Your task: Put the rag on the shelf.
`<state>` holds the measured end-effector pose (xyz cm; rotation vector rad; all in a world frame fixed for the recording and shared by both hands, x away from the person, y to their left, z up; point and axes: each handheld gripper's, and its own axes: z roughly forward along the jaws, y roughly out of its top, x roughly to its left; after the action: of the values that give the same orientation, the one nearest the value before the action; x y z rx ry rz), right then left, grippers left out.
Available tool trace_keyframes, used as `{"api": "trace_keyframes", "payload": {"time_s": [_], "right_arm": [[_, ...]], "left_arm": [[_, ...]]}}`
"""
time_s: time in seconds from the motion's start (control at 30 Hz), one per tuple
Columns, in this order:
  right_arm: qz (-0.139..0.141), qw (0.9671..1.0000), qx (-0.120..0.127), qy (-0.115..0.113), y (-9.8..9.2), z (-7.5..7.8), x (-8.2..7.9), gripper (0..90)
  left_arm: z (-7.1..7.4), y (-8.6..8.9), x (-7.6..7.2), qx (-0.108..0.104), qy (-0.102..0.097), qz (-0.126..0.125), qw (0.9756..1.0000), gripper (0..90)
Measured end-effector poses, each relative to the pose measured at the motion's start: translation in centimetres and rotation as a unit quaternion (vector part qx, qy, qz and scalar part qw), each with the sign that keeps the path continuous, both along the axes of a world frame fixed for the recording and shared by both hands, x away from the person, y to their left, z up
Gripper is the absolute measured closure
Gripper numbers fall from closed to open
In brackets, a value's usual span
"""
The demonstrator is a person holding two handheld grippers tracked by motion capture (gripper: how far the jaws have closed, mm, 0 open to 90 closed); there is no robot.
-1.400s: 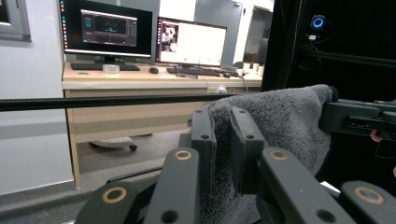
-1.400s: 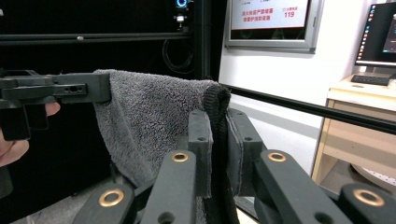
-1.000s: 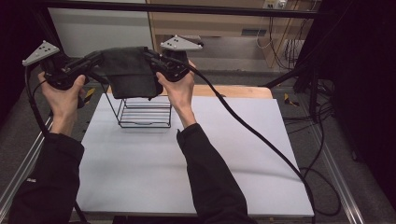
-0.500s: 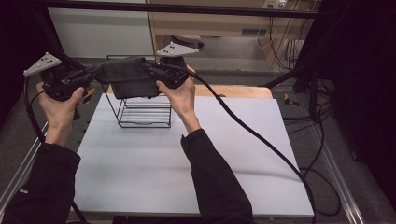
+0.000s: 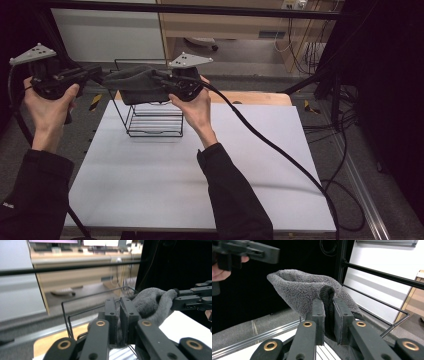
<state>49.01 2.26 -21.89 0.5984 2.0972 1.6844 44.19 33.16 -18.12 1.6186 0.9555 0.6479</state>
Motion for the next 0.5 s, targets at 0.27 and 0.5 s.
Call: {"api": "trace_keyframes", "payload": {"time_s": [0.27, 0.5], "right_arm": [[0.005, 0.9998, -0.020, -0.002, 0.0, -0.5, -0.4, 78.7], [0.009, 0.9998, -0.017, 0.009, -0.3, -0.7, -0.3, 71.0]], "left_arm": [[-0.8, -1.6, 1.2, 0.041, 0.061, -0.028, 0.9969, 89.7], [-1.7, -1.2, 0.9, 0.046, 0.079, -0.041, 0.9949, 89.8]]}}
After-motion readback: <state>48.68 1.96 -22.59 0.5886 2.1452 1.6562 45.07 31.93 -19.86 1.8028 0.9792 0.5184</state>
